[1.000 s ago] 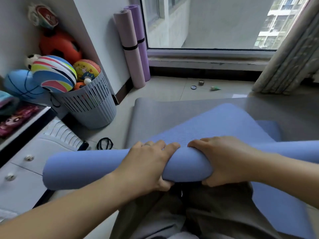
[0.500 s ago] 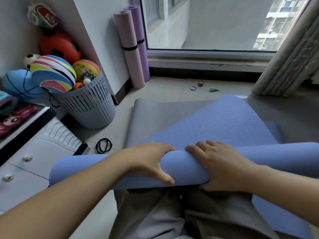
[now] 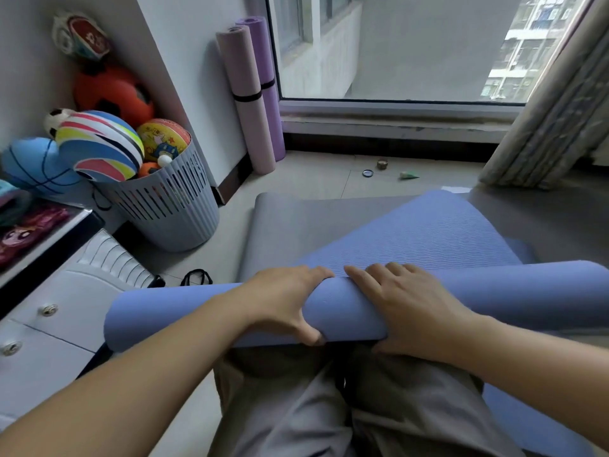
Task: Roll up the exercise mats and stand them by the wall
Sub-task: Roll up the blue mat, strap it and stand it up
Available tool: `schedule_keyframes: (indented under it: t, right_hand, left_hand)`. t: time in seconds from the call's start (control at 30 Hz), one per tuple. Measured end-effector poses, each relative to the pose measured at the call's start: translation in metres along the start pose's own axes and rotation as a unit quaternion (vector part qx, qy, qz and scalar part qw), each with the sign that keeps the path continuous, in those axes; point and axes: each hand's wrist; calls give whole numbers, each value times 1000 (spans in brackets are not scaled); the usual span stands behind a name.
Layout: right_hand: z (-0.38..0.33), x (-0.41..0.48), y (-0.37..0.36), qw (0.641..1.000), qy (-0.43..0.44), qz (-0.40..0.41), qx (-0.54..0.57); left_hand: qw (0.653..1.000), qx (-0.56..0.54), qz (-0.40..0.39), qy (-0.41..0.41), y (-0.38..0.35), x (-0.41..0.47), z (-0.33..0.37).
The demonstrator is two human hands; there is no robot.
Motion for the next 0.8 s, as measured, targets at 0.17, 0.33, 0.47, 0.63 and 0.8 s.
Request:
schedule_keyframes:
  t: [0.17,0.33,0.47,0.63,0.8]
  right_hand:
    - [11,4,-4,998,-15,44,32]
    - [20,4,30,999,-4,36,32]
    - [17,-10,60,999,25,-28,33]
    - [1,-21,39,980,43,-127,145]
    - [1,-22,25,979,42,-121,157]
  left_hand:
    - [989,120,91,10,-13,-4,8]
    - [977,138,165,0,2,-13,11]
    - [992,56,104,-39,25,-34,16]
    - [997,-14,-51,-64,13,-41,23]
    - [986,-36,-156,-43,9,-21,9]
Point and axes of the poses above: each hand's wrist, its own x-axis towards the middle knuckle, its own y-axis out of the back of the hand, z = x × y, and after that the axes turned 8 degrees about y, right-handed
